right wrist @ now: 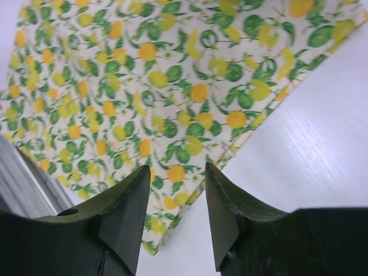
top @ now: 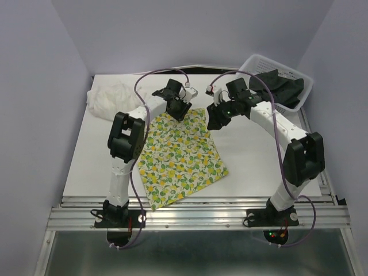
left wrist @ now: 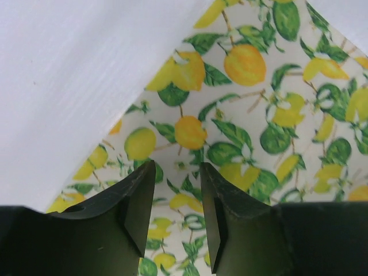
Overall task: Fold and stack the skirts
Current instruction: Flatten the skirt out
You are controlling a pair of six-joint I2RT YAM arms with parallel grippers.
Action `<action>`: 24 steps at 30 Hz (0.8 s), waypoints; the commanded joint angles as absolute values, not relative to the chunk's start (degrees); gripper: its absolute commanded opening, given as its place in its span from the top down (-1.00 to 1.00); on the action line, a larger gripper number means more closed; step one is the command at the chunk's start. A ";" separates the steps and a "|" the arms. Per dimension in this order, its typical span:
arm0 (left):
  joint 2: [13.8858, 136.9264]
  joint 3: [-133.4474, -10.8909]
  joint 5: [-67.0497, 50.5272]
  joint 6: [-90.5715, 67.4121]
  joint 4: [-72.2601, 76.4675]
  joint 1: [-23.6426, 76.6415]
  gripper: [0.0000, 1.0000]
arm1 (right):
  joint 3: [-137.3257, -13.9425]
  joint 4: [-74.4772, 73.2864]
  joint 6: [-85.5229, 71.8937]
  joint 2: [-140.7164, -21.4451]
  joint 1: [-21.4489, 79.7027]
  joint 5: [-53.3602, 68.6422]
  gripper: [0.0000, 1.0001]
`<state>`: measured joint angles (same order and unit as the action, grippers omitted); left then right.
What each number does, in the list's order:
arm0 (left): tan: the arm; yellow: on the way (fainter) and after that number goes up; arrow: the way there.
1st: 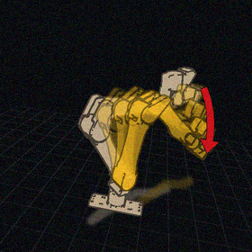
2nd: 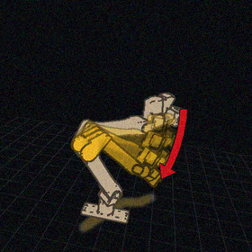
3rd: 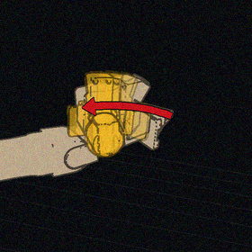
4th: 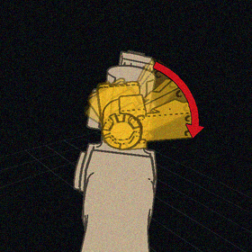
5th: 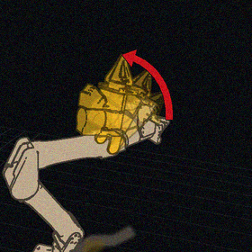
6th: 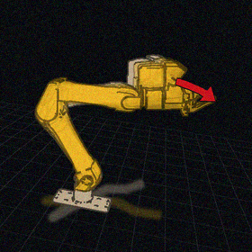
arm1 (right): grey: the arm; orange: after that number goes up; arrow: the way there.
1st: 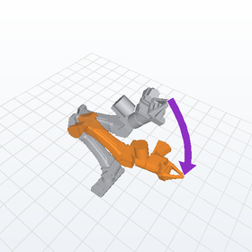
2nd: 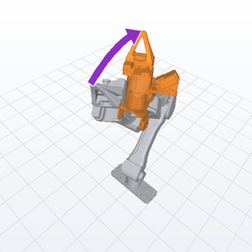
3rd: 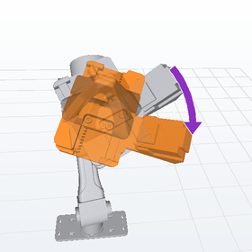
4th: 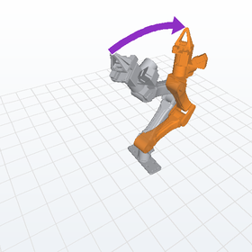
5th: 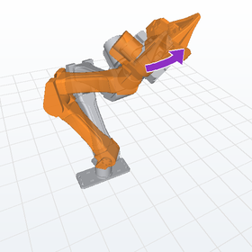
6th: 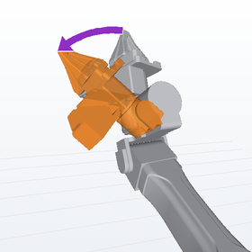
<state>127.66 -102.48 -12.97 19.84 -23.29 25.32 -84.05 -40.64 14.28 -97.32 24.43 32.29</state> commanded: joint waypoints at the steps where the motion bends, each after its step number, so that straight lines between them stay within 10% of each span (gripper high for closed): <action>1: 112.80 -95.57 -11.43 20.40 -19.44 24.26 0.00 | -86.83 -34.65 13.02 -104.05 23.38 29.71 0.03; 24: 104.41 -68.03 -20.92 29.18 -22.15 29.87 0.03 | -71.98 -39.98 20.82 -107.31 23.38 24.79 -0.01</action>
<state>104.31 -69.49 -20.36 26.92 -23.24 26.22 -72.49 -34.98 16.64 -109.34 22.96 29.67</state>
